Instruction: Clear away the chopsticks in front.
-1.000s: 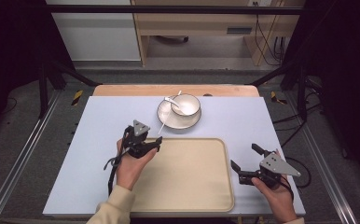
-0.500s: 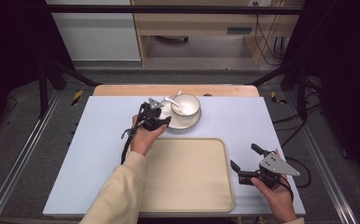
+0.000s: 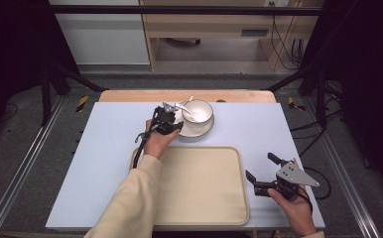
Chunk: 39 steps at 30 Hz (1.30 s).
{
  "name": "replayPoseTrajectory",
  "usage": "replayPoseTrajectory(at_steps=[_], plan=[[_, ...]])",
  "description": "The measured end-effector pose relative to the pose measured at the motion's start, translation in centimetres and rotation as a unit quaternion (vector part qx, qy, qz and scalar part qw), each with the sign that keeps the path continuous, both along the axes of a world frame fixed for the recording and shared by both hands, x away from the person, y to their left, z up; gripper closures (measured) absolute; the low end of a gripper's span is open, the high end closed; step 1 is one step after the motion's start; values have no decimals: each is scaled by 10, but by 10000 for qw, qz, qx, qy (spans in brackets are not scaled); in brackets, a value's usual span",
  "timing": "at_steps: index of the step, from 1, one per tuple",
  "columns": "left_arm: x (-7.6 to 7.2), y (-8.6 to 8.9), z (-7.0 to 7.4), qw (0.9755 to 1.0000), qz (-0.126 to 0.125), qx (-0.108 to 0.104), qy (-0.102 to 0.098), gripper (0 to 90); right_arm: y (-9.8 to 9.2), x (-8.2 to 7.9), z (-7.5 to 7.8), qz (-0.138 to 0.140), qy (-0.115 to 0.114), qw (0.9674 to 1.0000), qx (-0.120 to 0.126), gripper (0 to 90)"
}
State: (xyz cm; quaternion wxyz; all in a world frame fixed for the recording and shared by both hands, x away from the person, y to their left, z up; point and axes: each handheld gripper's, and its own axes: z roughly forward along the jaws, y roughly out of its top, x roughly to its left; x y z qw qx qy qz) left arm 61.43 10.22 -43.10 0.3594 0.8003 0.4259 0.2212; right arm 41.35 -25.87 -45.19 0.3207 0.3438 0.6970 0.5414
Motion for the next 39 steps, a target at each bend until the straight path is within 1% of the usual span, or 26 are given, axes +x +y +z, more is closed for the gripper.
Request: replayPoseTrajectory(at_steps=[2, 4, 5, 6, 12, 19, 22, 28, 29, 33, 35, 39], plan=[[3, 0, -2, 10000, 70, 42, 36, 616, 0, 0, 0, 1, -1, 10000, 1, 32], [5, 0, -4, 9999, 81, 81, 50, 630, 0, 0, 0, 0, 3, 10000, 2, 32], [7, 0, -6, 9998, 106, 168, 61, 633, -1, 0, 0, 3, 4, 10000, 3, 32], [8, 0, -8, 9997, 128, 185, 82, 639, -1, 0, 0, 1, 7, 10000, 4, 32], [14, 0, -12, 9996, 196, 62, 185, 672, -2, 0, 0, -3, 15, 10000, 2, 33], [16, -1, -16, 9989, 320, 57, 343, 733, -2, 0, 0, 8, 52, 10000, 1, 34], [16, -3, -17, 9988, 305, 110, 367, 744, -2, 0, -1, 14, 43, 10000, 10, 34], [16, -5, -18, 9983, 403, 61, 417, 792, -2, 0, 0, 13, 44, 10000, 5, 34], [15, -5, -18, 9981, 413, 69, 459, 792, -3, 0, 0, 17, 56, 10000, 2, 34], [14, -6, -18, 9979, 499, -10, 423, 808, -2, 0, 0, 35, 65, 10000, 7, 34], [13, -6, -17, 9979, 485, 23, 425, 817, -2, 0, -1, 34, 61, 10000, 13, 34], [14, -6, -17, 9977, 505, -2, 448, 838, -3, 0, 0, 31, 62, 10000, 2, 35]])
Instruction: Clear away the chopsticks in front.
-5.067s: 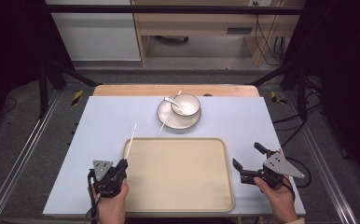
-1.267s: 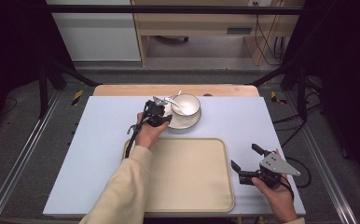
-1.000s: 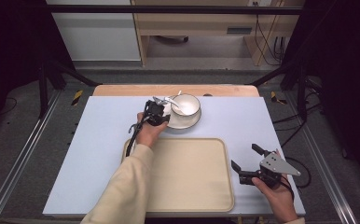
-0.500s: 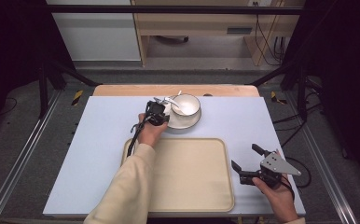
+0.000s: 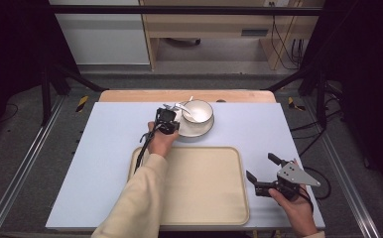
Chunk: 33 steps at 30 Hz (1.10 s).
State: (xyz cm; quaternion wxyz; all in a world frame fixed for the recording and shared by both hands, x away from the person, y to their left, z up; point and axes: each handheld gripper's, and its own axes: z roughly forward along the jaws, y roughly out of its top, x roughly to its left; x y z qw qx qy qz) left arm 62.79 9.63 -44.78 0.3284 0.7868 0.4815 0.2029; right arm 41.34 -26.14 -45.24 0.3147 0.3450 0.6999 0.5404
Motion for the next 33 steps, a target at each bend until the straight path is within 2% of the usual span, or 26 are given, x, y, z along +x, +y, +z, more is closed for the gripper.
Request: replayPoseTrajectory(at_steps=[8, 10, 15, 19, 23, 28, 30, 31, 32, 33], plan=[[-2, 1, 0, 9999, 94, 76, -5, 853, 0, 0, 0, 1, 4, 10000, 5, 35], [-3, 2, 0, 9997, 208, 74, -56, 853, 0, 0, 0, 4, 7, 10000, 6, 35], [-7, 8, 4, 9994, 306, 34, -166, 855, 0, 0, 0, 7, -1, 10000, 10, 35], [-14, 18, 10, 9988, 414, 7, -261, 855, 1, 1, -1, 29, -12, 10000, -14, 35], [-27, 35, 18, 9975, 598, -88, -371, 855, 2, 0, 0, 43, -15, 10000, -6, 35], [-40, 45, 23, 9965, 653, -142, -509, 855, 4, 1, -1, 60, -7, 10000, -20, 35], [-49, 53, 27, 9949, 768, -246, -613, 856, 5, 0, 0, 69, -8, 10000, -20, 35], [-49, 53, 27, 9949, 768, -246, -613, 856, 5, 0, 0, 69, -8, 10000, -20, 35], [-57, 58, 30, 9934, 848, -343, -698, 855, 5, 0, 0, 68, -14, 10000, -22, 35], [-61, 59, 31, 9929, 871, -381, -713, 856, 5, 0, 0, 68, -15, 10000, -16, 35]])
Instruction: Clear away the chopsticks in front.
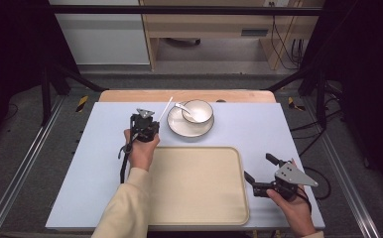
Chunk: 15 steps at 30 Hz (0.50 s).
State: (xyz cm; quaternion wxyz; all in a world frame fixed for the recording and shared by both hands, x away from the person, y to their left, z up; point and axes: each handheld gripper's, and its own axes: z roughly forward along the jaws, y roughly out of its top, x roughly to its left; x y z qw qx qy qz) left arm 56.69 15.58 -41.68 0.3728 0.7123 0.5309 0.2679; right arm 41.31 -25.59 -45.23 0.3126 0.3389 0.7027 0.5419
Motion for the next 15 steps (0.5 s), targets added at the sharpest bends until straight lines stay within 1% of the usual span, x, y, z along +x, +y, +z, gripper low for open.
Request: replayPoseTrajectory(at_steps=[1, 3, 6, 7, 8, 9, 10, 11, 12, 14, 15], plan=[[0, 0, 0, 10000, 0, 0, 0, 856, 0, 0, 0, 3, -3, 10000, -1, 35], [-13, 3, 1, 10000, 49, -1, -77, 855, 1, 0, 0, 9, 9, 10000, 7, 35], [-29, 9, -1, 9998, 139, -80, -91, 855, 1, 0, 0, 12, 5, 10000, 33, 35], [-29, 9, -1, 9998, 139, -80, -91, 855, 1, 0, 0, 12, 5, 10000, 33, 35], [-34, 11, -1, 9997, 187, -129, -107, 855, 1, 0, 0, 12, 10, 10000, 45, 35], [-42, 16, -2, 9994, 244, -214, -126, 856, 1, 0, 0, 21, 1, 10000, 45, 35], [-42, 16, -2, 9994, 244, -214, -126, 855, 1, 0, 0, 21, 1, 10000, 45, 35], [-51, 21, -3, 9990, 310, -270, -160, 855, 0, 0, 0, 21, -2, 10000, 54, 35], [-51, 21, -3, 9990, 310, -270, -160, 855, 0, 0, 0, 21, -2, 10000, 54, 35], [-63, 25, -4, 9987, 378, -273, -205, 855, 0, 0, 1, 26, -2, 10000, 67, 35], [-63, 25, -4, 9987, 378, -273, -205, 855, 0, 0, 1, 26, -2, 10000, 67, 35]])
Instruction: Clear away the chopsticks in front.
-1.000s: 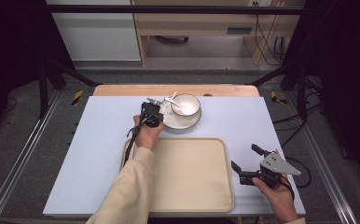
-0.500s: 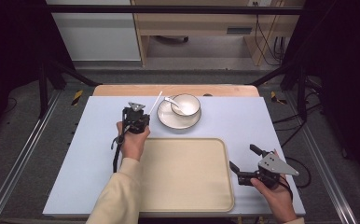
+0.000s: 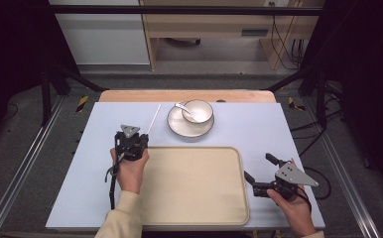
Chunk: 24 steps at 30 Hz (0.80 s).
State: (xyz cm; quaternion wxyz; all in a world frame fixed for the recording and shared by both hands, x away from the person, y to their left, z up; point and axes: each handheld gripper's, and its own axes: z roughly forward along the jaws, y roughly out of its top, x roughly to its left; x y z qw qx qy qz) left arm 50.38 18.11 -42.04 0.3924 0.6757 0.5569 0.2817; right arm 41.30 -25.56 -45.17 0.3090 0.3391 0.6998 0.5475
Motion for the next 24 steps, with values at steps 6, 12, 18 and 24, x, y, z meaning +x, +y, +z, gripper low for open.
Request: replayPoseTrajectory(at_steps=[6, 12, 18, 24], plan=[[-23, 4, -1, 9999, 30, -84, -132, 855, 1, 0, 0, 9, -2, 10000, 8, 35], [-44, 5, -2, 9995, 90, -188, -247, 855, 1, 0, 0, -9, 7, 10000, 8, 35], [-69, 4, -3, 9989, 169, -291, -329, 855, 0, -1, 1, -9, -4, 10000, 29, 35], [-95, 2, -9, 9982, 260, -389, -368, 855, 0, -1, 1, -7, -3, 10000, 51, 35]])
